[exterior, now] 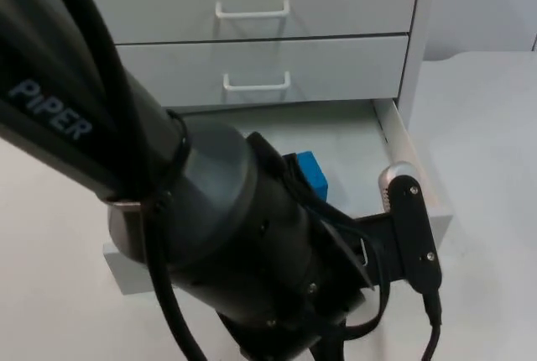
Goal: Open the drawer with the left hand, place the block into the drawer with the right hand, then close the drawer with the left hand.
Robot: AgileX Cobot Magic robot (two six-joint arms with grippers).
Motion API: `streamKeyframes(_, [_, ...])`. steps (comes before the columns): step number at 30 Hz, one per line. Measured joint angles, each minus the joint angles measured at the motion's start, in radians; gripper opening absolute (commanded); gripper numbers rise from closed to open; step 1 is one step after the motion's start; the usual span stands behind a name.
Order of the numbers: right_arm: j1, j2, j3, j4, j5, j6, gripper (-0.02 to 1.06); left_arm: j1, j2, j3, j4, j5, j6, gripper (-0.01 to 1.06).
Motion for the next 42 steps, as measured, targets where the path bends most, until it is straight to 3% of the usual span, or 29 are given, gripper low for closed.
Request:
streamKeyframes(13, [0.000,0.000,0.000,0.000,-0.005,0.000,0.75,0.002,0.000,0.000,-0.003,0.006,0.083,0.00])
streamKeyframes(25, [0.000,0.000,0.000,0.000,-0.006,0.000,0.75,0.013,-0.017,0.032,-0.104,0.041,0.171,0.00])
streamKeyframes(26, [0.000,0.000,0.000,0.000,-0.007,0.000,0.75,0.015,-0.021,0.037,-0.101,0.072,0.171,0.00])
streamKeyframes(27, [0.000,0.000,0.000,0.000,-0.009,0.000,0.75,0.025,-0.021,0.037,-0.082,0.161,0.168,0.00])
streamKeyframes(28, [0.000,0.000,0.000,0.000,-0.009,0.000,0.75,0.025,-0.021,0.037,-0.082,0.161,0.168,0.00])
streamKeyframes(29, [0.000,0.000,0.000,0.000,-0.009,0.000,0.75,0.054,-0.032,0.034,-0.058,0.271,0.166,0.00])
streamKeyframes(30, [0.000,0.000,0.000,0.000,-0.009,0.000,0.75,0.067,-0.040,0.029,-0.039,0.324,0.164,0.00])
streamKeyframes(32, [0.000,0.000,0.000,0.000,-0.011,0.000,0.75,0.079,-0.049,0.025,-0.006,0.386,0.158,0.00])
streamKeyframes(42, [0.000,0.000,0.000,0.000,-0.011,0.000,0.75,0.143,-0.049,0.025,0.034,0.372,0.123,0.00])
